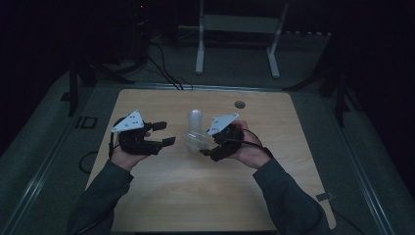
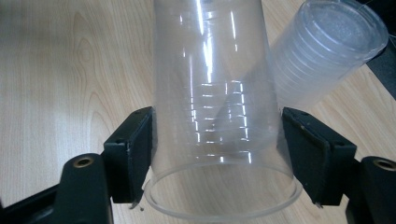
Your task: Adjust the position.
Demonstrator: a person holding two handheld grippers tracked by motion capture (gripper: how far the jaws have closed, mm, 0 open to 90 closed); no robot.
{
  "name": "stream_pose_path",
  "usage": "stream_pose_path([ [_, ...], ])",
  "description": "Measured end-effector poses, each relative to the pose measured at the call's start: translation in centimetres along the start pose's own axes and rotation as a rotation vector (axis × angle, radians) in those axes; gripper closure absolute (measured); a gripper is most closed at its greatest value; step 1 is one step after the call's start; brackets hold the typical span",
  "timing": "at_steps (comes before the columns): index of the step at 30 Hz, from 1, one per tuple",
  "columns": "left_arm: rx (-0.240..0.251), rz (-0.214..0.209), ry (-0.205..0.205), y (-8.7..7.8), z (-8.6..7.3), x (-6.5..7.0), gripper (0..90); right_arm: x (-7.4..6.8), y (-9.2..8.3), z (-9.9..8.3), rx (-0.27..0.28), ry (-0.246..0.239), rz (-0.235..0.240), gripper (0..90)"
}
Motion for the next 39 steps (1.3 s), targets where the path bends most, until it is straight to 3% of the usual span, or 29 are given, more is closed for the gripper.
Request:
stream_pose_path([
  [39,-0.185,0.048,0.194,1.5,-0.5,1.2,32.9,-0.5,1.0,0.3,-0.158,-0.081,0.023,28.7],
])
Point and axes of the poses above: each handheld gripper's, and its own axes: y roughly forward along the jaws, z roughly out of its top, x roughly to its right, the point moved 5 cm from there along y, roughly forward along the jaws, and after that the axes turned 9 degrees about z, right-handed, at the moved point
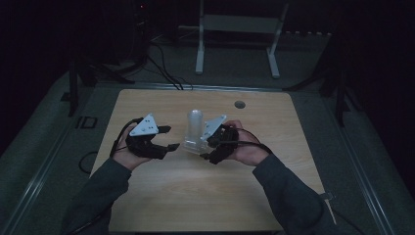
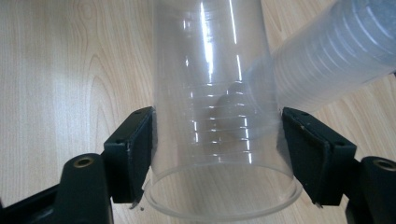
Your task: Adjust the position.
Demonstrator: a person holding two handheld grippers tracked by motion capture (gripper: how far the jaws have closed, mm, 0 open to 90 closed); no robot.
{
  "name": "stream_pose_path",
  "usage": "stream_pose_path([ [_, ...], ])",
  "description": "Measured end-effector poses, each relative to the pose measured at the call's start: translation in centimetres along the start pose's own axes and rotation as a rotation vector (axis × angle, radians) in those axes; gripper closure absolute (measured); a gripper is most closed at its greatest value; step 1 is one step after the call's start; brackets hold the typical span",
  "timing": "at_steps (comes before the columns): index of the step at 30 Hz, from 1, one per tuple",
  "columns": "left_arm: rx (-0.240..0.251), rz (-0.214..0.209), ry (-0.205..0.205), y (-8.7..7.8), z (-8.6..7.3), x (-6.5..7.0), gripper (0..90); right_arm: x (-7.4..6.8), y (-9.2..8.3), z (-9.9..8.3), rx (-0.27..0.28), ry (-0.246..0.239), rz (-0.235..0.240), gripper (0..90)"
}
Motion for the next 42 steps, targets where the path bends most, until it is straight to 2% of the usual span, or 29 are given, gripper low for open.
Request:
stream_pose_path([
  [5,-0.033,-0.002,0.033,0.2,-0.3,0.3,32.9,-0.1,0.4,-0.1,-0.031,-0.014,0.006,28.7],
  [13,-0.077,-0.030,0.080,0.5,-0.5,0.9,33.1,-0.2,0.8,-0.2,-0.061,-0.033,0.025,28.7],
  [22,-0.130,-0.073,0.113,1.0,-0.9,1.4,33.1,0.0,1.3,-0.5,-0.092,-0.038,0.041,28.7],
  [23,-0.137,-0.075,0.117,1.1,-1.0,1.5,33.1,-0.1,1.5,-0.6,-0.109,-0.043,0.046,28.7],
  [28,-0.173,-0.088,0.149,1.5,-1.2,1.8,33.1,-0.2,1.7,-0.7,-0.128,-0.057,0.058,28.7],
  [33,-0.220,-0.089,0.188,2.1,-1.2,2.3,33.1,-0.3,2.1,-1.0,-0.172,-0.062,0.075,28.7],
  [42,-0.284,-0.083,0.255,2.7,-1.4,3.1,32.9,-0.5,2.4,-1.0,-0.199,-0.077,0.084,28.7],
])
Point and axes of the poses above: each handheld gripper's, and its own axes: y roughly forward along the jaws, z roughly out of its top, x roughly to its right, the point moved 5 cm from there along y, roughly forward along the jaws, and after that the axes turned 9 degrees about z, right-handed, at the moved point
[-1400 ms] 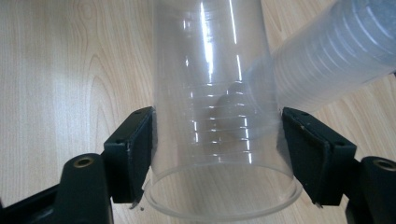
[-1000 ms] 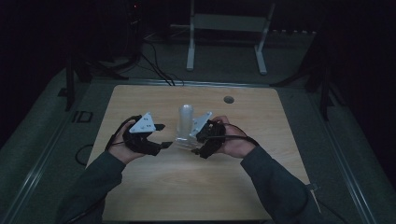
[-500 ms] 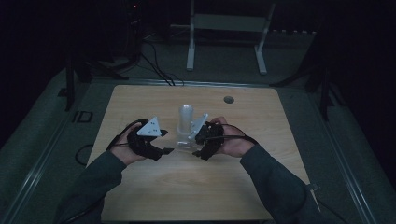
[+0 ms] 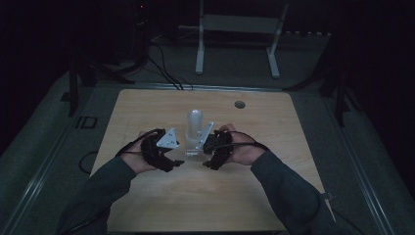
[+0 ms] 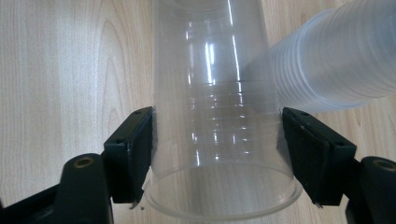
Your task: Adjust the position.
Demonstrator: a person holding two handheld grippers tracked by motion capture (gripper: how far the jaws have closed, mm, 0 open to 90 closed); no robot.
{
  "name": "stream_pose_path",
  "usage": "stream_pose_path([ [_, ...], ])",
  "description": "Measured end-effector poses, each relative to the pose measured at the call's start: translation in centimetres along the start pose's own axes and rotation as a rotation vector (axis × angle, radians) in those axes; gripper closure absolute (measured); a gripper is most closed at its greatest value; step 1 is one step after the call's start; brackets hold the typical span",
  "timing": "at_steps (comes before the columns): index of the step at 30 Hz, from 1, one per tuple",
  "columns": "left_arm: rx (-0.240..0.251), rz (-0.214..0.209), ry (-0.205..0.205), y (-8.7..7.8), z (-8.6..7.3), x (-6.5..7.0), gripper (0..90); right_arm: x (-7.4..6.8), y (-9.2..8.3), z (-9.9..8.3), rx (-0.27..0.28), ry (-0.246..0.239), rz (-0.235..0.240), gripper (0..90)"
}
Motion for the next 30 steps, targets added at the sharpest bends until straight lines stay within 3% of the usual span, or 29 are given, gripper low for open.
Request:
stream_pose_path([
  [17,-0.058,0.018,0.083,0.7,0.4,1.0,32.9,-0.3,0.8,0.2,-0.058,-0.029,0.005,28.7],
  [30,-0.086,0.006,0.119,1.4,0.6,1.5,32.9,-0.7,1.1,0.7,-0.074,-0.062,0.009,28.7],
])
Point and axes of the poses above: each handheld gripper's, and its own axes: y roughly forward along the jaws, z roughly out of its top, x roughly to its right, the point moved 5 cm from there along y, roughly forward along the jaws, and after that the axes turned 9 degrees about z, right-handed, at the moved point
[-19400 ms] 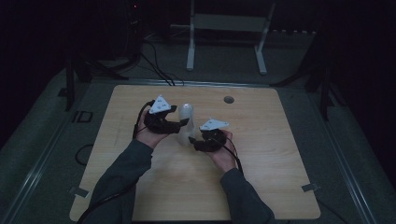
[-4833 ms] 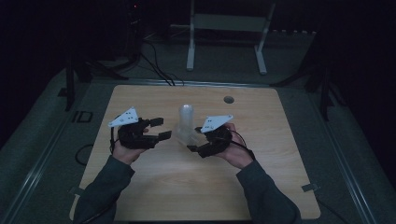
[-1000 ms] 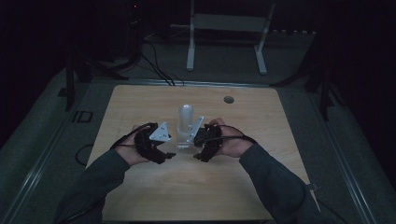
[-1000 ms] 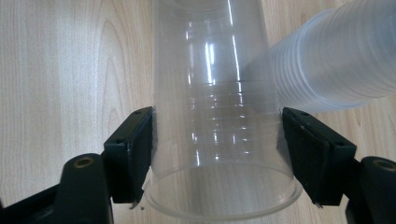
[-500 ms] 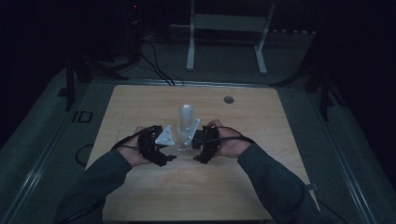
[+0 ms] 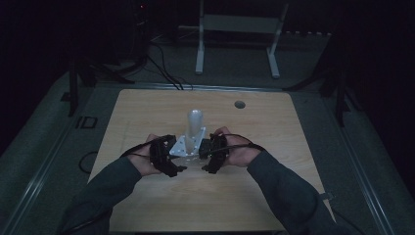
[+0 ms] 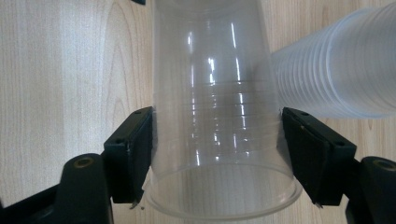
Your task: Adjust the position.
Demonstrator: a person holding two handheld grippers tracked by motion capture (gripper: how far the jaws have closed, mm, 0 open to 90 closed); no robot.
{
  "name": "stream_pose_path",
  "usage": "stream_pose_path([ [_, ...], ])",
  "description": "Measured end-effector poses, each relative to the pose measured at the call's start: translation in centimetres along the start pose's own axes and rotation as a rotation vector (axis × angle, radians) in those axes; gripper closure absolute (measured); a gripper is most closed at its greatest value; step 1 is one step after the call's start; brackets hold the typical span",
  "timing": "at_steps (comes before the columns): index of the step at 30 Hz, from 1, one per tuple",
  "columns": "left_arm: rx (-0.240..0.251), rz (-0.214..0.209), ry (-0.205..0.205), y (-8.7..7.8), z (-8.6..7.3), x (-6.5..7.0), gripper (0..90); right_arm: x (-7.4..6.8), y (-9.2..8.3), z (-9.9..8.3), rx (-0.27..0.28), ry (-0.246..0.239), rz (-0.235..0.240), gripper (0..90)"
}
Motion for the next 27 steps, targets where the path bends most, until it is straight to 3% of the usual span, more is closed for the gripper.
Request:
stream_pose_path([
  [7,0.012,-0.003,-0.015,0.5,0.1,0.3,32.9,-0.2,0.1,0.3,-0.003,-0.013,0.007,28.7],
  [9,0.003,-0.006,-0.003,0.6,0.0,0.3,32.9,-0.2,0.1,0.4,-0.004,-0.017,0.003,28.7],
  [10,0.053,-0.006,-0.086,0.9,0.3,0.8,32.9,-0.2,0.1,0.4,-0.004,-0.017,0.003,28.7],
  [11,0.018,-0.006,-0.029,0.7,0.1,0.5,32.9,-0.2,0.1,0.4,0.000,-0.015,0.004,28.7],
  [12,-0.084,-0.005,0.137,0.1,-0.3,-0.7,32.9,-0.7,0.2,0.6,0.022,0.034,0.022,28.7],
  [13,-0.111,-0.005,0.184,-0.1,-0.4,-1.0,32.9,-0.6,0.1,0.6,0.019,0.026,0.013,28.8],
  [15,-0.026,-0.008,0.036,0.6,-0.1,0.1,33.0,-0.7,0.1,0.6,0.024,0.026,0.017,28.9],
  [16,-0.018,-0.008,0.023,0.7,-0.1,0.2,33.0,-0.7,0.1,0.6,0.024,0.026,0.017,28.9],
  [19,-0.022,-0.010,0.031,0.7,-0.2,0.2,35.3,-0.6,0.1,0.6,0.024,0.018,0.011,30.2],
  [20,-0.033,-0.018,0.051,0.6,-0.2,0.1,38.3,-0.6,0.0,0.6,0.023,0.021,0.009,30.3],
  [27,-0.018,-0.021,0.033,0.7,-0.4,0.2,41.1,-0.8,0.1,0.6,0.028,0.038,0.014,29.4],
])
Point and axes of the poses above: each handheld gripper's, and its own axes: y roughly forward along the jaws, z roughly out of its top, x roughly to its right, the point moved 5 cm from there along y, roughly forward along the jaws, and after that the axes turned 9 degrees about z, right-handed, at the moved point
